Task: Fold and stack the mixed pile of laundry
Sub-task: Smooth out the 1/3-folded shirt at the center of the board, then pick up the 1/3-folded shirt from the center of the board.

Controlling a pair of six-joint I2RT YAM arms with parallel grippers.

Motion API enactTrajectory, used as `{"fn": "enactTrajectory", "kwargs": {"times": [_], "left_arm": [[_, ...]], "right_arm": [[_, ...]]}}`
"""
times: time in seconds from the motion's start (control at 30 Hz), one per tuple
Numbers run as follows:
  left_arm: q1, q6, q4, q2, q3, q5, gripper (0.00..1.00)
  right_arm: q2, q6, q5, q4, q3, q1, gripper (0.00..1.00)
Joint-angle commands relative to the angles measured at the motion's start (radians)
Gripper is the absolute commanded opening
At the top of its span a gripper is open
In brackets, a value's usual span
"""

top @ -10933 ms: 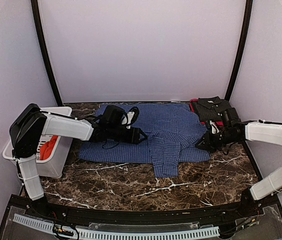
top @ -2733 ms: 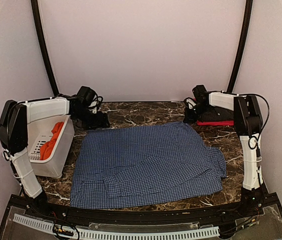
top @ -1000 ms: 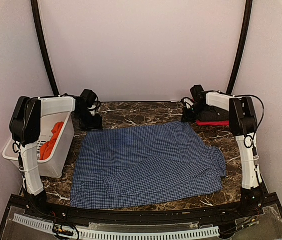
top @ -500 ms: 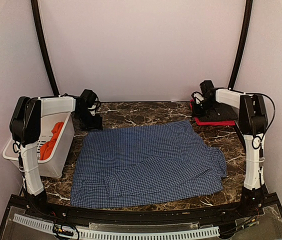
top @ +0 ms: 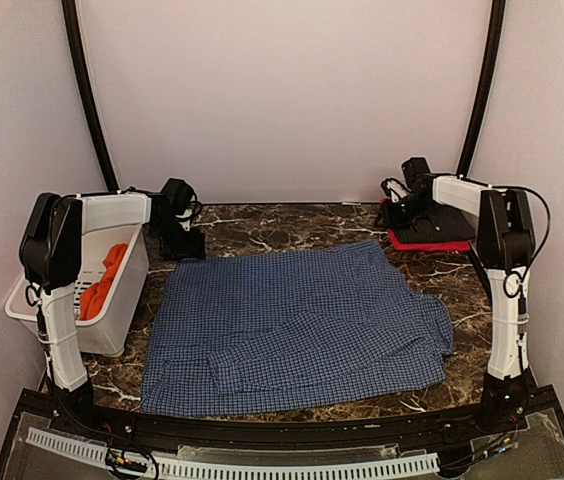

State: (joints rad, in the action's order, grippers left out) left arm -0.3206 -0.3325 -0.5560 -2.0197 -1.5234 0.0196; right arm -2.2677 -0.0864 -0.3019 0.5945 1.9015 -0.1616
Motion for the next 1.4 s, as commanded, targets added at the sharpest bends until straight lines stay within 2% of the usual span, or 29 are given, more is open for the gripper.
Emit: {"fn": "enactTrajectory", "kwargs": {"times": [0.0, 0.43, 0.53, 0.77, 0.83, 0.97, 1.03, 1.13, 1.2, 1.37], "left_arm": [[0.002, 0.006, -0.01, 0.034, -0.022, -0.005, 0.67], [0.002, 0.004, -0.016, 0.036, -0.026, -0.007, 0.67], [0.002, 0.002, -0.015, 0.036, -0.026, -0.007, 0.68], [0.002, 0.004, -0.017, 0.036, -0.03, -0.002, 0.68], [0.002, 0.004, -0.02, 0.036, -0.03, 0.0, 0.68], [0.002, 0.002, -0.016, 0.036, -0.034, -0.002, 0.68], [0.002, 0.0, -0.014, 0.036, -0.038, -0.002, 0.68], [0.002, -0.002, -0.015, 0.036, -0.042, -0.007, 0.68], [0.002, -0.003, -0.014, 0.036, -0.043, -0.01, 0.68], [0.002, -0.004, -0.006, 0.034, -0.041, -0.013, 0.68]], "right_arm": [[-0.058, 0.008, 0.006, 0.046, 0.05, -0.039, 0.35], [-0.145, 0.04, 0.24, 0.132, 0.12, -0.094, 0.44], [-0.155, 0.038, 0.258, 0.143, 0.126, -0.1, 0.46], [-0.188, 0.034, 0.183, 0.158, 0.158, -0.104, 0.44], [-0.193, 0.046, 0.166, 0.167, 0.168, -0.105, 0.42], [-0.206, 0.08, 0.227, 0.22, 0.185, -0.131, 0.36], [-0.201, 0.08, 0.225, 0.235, 0.174, -0.134, 0.31], [-0.185, 0.08, 0.207, 0.233, 0.147, -0.135, 0.16], [-0.176, 0.08, 0.204, 0.229, 0.131, -0.135, 0.0], [-0.147, 0.08, 0.254, 0.208, 0.109, -0.113, 0.0]]}}
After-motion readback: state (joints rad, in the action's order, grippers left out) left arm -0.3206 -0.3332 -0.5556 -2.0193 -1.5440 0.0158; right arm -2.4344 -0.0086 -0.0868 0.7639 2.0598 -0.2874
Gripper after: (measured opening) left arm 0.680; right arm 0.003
